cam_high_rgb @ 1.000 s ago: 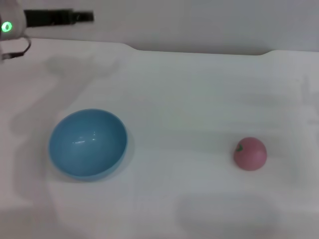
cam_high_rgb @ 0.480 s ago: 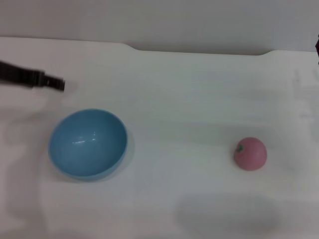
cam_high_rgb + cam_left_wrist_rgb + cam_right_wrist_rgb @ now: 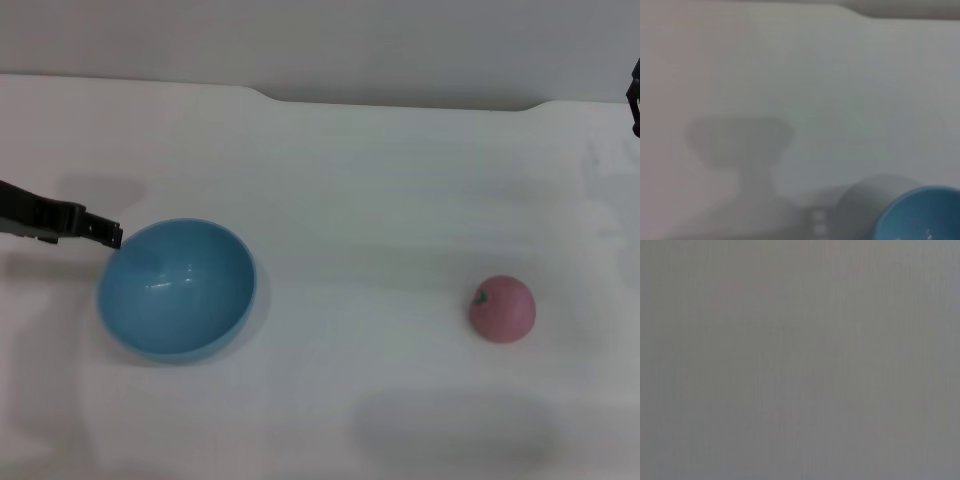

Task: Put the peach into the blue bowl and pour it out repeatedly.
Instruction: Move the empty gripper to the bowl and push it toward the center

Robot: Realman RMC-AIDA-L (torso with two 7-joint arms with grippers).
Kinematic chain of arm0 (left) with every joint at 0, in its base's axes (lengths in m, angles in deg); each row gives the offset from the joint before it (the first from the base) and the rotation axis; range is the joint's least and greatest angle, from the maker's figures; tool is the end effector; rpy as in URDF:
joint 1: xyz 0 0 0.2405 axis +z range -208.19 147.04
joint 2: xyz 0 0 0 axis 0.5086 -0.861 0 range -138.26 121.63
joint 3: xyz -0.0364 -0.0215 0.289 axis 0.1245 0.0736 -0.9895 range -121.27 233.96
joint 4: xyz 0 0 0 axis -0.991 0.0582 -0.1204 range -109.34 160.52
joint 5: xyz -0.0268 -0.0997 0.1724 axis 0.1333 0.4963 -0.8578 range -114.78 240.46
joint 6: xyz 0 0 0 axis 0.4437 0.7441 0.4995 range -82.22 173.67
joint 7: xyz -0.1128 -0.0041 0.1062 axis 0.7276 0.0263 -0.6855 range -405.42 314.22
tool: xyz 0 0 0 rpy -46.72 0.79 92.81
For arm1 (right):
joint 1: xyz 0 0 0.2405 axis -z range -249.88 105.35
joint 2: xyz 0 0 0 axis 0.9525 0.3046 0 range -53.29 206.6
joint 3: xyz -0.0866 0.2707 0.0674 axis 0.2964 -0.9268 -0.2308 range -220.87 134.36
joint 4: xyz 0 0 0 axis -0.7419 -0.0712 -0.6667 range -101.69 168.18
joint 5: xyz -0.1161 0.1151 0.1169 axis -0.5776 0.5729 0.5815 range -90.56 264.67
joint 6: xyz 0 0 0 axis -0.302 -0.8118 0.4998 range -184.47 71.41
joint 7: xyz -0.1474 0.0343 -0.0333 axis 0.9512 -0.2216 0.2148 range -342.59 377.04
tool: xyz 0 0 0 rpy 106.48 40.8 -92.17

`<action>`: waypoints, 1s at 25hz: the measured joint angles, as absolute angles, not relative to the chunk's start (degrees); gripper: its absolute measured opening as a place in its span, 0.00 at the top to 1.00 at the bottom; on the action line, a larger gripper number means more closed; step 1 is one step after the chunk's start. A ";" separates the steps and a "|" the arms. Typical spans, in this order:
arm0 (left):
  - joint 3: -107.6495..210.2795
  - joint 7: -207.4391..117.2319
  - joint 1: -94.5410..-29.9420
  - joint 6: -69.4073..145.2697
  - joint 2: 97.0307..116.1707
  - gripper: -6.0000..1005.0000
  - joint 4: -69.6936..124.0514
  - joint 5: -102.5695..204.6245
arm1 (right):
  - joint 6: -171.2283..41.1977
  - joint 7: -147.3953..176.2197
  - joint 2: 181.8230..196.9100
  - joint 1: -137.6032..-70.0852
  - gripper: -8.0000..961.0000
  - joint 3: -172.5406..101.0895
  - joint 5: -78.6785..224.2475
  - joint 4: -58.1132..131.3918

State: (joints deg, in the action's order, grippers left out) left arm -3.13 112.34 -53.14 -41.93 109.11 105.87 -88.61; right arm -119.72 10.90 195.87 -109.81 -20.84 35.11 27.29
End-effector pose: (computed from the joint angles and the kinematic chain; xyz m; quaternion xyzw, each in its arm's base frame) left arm -0.3156 0.3410 0.0533 -0.7602 -0.5742 0.0805 0.2930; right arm 0.3244 0.4035 -0.0284 -0.6934 0.2404 0.2776 0.6200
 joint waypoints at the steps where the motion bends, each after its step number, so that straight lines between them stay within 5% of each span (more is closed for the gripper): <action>1: -3.12 112.41 -53.61 -42.07 109.09 0.17 104.90 -89.27 | -119.72 10.90 195.87 -109.81 0.51 -20.84 35.11 27.28; 25: -6.50 110.47 -60.87 -36.17 109.20 0.18 84.89 -90.34 | -119.73 10.90 195.93 -109.89 0.52 -20.84 35.20 27.27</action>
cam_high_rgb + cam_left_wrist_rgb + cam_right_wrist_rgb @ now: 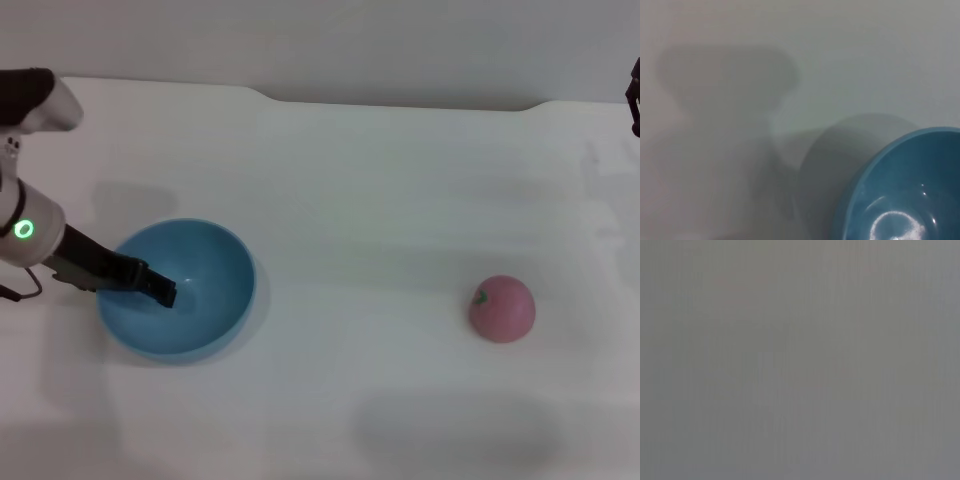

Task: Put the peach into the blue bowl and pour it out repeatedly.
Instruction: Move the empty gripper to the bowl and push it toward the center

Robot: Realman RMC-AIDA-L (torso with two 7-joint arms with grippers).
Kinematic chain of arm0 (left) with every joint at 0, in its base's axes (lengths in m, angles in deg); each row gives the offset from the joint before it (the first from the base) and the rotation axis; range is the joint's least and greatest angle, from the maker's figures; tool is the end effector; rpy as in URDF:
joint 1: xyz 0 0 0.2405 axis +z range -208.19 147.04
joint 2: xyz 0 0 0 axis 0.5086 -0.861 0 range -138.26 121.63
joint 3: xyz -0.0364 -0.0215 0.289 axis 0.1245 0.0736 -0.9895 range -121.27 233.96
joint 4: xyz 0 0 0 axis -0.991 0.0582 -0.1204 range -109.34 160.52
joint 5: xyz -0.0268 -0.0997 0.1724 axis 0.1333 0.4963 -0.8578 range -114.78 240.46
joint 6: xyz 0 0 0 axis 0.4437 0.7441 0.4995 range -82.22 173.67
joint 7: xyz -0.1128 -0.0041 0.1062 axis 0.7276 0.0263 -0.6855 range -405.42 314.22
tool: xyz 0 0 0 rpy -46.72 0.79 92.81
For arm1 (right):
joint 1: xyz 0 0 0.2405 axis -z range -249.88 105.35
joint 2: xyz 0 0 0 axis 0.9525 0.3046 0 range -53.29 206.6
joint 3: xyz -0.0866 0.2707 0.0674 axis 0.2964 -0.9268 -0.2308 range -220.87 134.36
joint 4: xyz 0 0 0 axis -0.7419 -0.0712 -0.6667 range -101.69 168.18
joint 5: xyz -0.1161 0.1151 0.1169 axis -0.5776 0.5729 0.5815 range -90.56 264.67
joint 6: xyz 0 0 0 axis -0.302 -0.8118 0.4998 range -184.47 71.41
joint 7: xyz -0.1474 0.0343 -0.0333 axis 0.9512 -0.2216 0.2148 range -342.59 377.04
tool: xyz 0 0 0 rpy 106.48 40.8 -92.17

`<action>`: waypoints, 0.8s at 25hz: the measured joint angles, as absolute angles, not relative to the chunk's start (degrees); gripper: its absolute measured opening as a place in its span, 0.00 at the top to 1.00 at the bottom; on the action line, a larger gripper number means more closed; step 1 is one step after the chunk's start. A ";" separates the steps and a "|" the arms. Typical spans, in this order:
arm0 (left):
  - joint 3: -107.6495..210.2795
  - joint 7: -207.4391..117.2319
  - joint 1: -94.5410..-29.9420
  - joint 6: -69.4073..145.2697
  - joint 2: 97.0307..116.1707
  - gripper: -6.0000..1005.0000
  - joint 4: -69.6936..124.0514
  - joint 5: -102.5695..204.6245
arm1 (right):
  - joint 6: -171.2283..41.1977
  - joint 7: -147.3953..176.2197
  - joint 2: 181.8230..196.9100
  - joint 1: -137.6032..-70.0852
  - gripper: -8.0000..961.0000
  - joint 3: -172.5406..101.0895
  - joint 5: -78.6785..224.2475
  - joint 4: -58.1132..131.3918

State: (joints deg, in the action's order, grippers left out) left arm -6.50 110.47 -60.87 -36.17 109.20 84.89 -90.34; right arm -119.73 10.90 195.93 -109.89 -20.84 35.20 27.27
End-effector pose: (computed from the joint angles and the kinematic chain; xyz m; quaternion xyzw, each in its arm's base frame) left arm -0.3279 0.3536 -0.0068 -0.7670 -0.5889 0.1374 0.2145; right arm 0.3238 0.4038 -0.0289 -0.6931 0.2407 0.2784 0.6198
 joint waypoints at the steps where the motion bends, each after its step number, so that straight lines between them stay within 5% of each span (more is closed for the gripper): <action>1: -7.21 110.48 -60.95 -35.88 109.25 0.18 84.67 -90.36 | -119.73 10.91 195.92 -109.89 0.52 -20.84 35.19 27.27; 12: -9.13 110.55 -61.24 -35.66 109.37 0.27 84.59 -90.05 | -119.83 10.90 195.83 -109.42 0.52 -20.84 35.19 27.27; 20: -9.13 110.54 -61.40 -35.98 109.38 0.59 84.46 -90.26 | -120.14 10.89 195.88 -109.30 0.53 -20.84 35.33 27.27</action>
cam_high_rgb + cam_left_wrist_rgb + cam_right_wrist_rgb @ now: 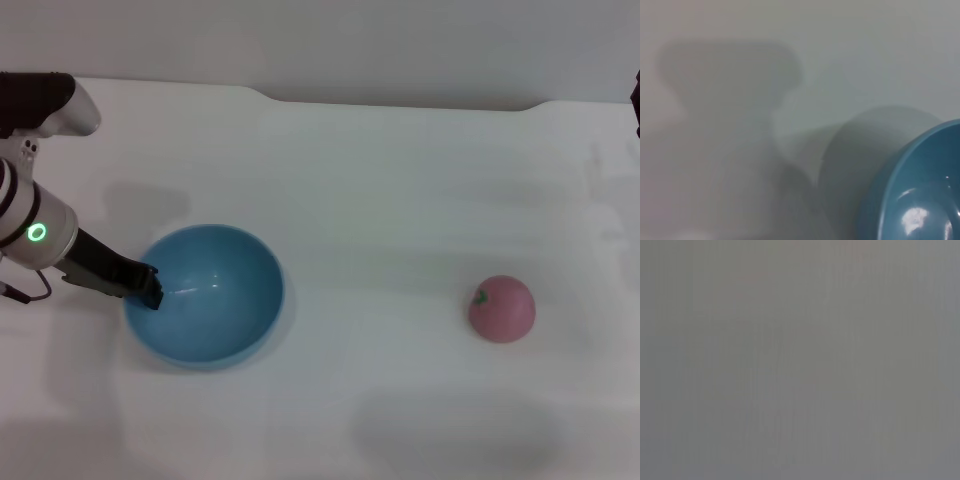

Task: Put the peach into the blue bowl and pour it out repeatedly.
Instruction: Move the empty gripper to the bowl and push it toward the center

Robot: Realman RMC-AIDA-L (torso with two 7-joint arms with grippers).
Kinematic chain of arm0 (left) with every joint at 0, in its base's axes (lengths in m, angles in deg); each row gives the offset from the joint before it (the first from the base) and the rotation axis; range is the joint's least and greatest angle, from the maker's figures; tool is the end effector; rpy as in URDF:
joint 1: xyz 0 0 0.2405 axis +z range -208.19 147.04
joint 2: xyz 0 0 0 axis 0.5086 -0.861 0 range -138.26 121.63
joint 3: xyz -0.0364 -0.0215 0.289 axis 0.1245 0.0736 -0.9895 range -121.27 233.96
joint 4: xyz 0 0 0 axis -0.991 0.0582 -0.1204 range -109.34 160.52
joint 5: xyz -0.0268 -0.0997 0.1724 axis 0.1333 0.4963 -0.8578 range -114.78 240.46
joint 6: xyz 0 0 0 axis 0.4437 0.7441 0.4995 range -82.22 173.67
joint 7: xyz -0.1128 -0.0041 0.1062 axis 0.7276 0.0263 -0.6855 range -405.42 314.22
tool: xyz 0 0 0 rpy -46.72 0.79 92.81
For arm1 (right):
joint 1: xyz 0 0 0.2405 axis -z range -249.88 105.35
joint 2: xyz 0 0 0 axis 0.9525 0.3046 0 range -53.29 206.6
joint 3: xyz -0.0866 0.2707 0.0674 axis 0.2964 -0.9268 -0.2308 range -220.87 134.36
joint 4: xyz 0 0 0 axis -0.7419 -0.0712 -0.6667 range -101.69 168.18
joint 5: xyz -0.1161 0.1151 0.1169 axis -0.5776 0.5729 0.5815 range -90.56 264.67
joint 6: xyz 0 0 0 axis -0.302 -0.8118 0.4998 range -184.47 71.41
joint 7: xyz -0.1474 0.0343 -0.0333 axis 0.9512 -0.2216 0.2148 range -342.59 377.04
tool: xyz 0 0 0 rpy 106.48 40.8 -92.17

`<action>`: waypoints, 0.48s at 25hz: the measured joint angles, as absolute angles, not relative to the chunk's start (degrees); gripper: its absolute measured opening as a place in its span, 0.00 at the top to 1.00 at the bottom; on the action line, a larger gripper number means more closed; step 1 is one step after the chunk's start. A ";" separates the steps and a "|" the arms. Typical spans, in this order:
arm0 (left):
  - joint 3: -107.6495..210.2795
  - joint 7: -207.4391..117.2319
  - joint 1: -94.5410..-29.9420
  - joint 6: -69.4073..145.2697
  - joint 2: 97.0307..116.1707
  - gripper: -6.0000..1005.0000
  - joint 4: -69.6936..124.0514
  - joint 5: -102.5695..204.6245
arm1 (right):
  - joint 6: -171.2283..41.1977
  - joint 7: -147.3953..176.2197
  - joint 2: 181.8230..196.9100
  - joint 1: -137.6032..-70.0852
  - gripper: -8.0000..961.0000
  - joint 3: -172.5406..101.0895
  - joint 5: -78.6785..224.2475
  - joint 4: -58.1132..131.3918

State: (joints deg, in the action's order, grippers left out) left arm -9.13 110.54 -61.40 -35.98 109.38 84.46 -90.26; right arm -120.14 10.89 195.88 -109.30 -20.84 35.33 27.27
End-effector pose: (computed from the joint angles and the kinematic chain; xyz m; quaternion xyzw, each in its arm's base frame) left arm -0.3227 0.3537 -0.0149 -0.7771 -0.5749 0.1517 0.2065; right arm 0.3274 0.4006 -0.0275 -0.6902 0.2423 0.2778 0.6227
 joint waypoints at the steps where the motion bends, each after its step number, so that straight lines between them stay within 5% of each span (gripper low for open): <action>1: -9.13 110.54 -61.41 -35.99 109.38 0.63 84.45 -90.26 | -120.00 10.44 195.88 -109.36 0.53 -20.84 35.35 27.28; 12: -9.13 110.50 -61.49 -35.94 109.31 1.00 84.38 -90.29 | -109.22 -35.89 194.97 -110.01 0.53 -19.03 22.46 40.65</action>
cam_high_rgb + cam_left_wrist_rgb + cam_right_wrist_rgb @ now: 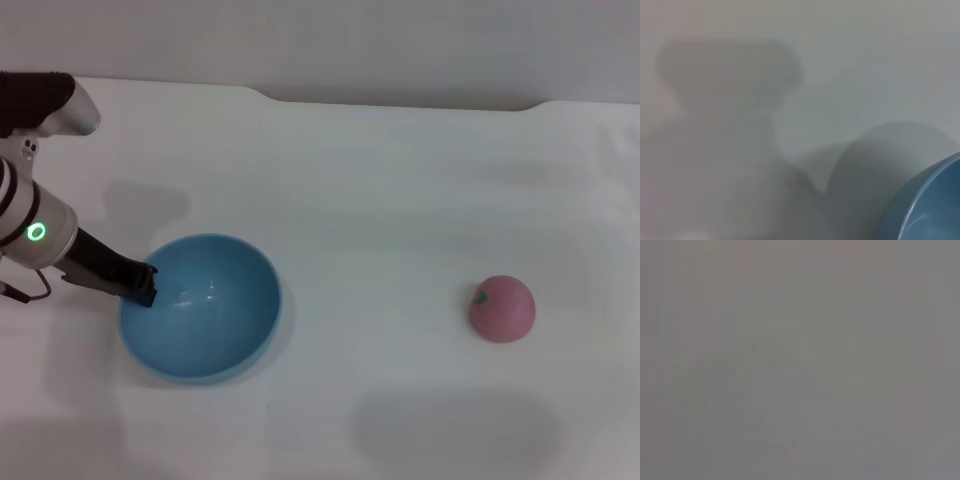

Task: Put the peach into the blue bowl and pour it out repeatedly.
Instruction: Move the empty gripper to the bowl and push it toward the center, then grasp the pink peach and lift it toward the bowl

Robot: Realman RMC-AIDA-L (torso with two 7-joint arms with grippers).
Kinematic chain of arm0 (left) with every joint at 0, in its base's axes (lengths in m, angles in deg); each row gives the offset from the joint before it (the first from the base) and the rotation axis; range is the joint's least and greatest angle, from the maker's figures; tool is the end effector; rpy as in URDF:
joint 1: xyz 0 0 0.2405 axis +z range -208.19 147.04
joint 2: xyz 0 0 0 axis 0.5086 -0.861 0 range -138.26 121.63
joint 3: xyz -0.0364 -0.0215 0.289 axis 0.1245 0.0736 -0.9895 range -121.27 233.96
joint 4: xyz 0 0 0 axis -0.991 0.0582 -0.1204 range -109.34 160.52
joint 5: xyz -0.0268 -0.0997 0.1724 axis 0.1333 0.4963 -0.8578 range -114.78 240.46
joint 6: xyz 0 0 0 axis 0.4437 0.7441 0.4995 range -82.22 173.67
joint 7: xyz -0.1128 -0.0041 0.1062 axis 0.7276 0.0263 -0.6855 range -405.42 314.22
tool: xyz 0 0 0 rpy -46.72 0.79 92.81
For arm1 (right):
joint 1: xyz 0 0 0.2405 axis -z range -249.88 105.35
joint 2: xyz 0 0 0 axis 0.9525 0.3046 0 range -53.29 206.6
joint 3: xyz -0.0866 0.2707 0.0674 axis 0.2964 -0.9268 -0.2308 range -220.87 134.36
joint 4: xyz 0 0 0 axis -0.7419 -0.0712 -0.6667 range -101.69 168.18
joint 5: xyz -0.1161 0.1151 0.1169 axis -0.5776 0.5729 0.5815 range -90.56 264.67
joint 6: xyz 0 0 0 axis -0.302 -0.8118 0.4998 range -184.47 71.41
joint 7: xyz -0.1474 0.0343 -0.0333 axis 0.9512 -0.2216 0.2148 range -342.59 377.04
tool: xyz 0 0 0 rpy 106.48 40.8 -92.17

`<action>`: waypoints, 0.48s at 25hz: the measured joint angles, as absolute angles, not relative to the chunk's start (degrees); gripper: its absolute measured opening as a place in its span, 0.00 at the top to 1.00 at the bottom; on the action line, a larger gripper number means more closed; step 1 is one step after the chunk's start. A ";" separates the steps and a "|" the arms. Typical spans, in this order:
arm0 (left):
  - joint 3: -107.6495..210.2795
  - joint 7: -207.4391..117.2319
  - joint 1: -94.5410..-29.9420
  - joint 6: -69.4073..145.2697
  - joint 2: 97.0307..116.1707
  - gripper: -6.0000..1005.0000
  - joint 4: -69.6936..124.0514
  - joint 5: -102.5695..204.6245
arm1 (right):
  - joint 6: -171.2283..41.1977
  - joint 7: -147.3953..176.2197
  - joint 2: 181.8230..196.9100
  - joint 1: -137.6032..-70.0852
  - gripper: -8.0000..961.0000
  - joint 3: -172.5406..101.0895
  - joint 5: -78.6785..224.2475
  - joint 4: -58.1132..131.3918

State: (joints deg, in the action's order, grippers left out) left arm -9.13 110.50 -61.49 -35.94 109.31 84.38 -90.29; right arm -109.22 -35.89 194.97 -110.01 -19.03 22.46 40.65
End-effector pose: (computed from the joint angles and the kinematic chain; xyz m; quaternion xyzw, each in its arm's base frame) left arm -0.3227 0.3543 -0.0145 -0.7773 -0.5742 0.1522 0.2070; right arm 0.3312 0.4316 -0.0012 -0.6433 0.4252 0.3962 0.4983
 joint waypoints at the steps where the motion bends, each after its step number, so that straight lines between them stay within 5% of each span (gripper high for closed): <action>1: -9.13 110.49 -61.56 -35.93 109.31 1.00 84.39 -90.27 | -107.76 -43.28 194.78 -110.14 0.53 -17.77 18.22 43.26; 7: -9.13 110.15 -62.08 -35.66 109.28 1.00 84.38 -90.26 | -106.20 -88.78 191.10 -112.68 0.54 -5.31 -15.11 54.48; 12: -9.16 109.78 -62.94 -35.60 109.27 1.00 84.38 -90.26 | -118.30 -105.36 190.58 -116.86 0.54 -3.75 -42.99 61.80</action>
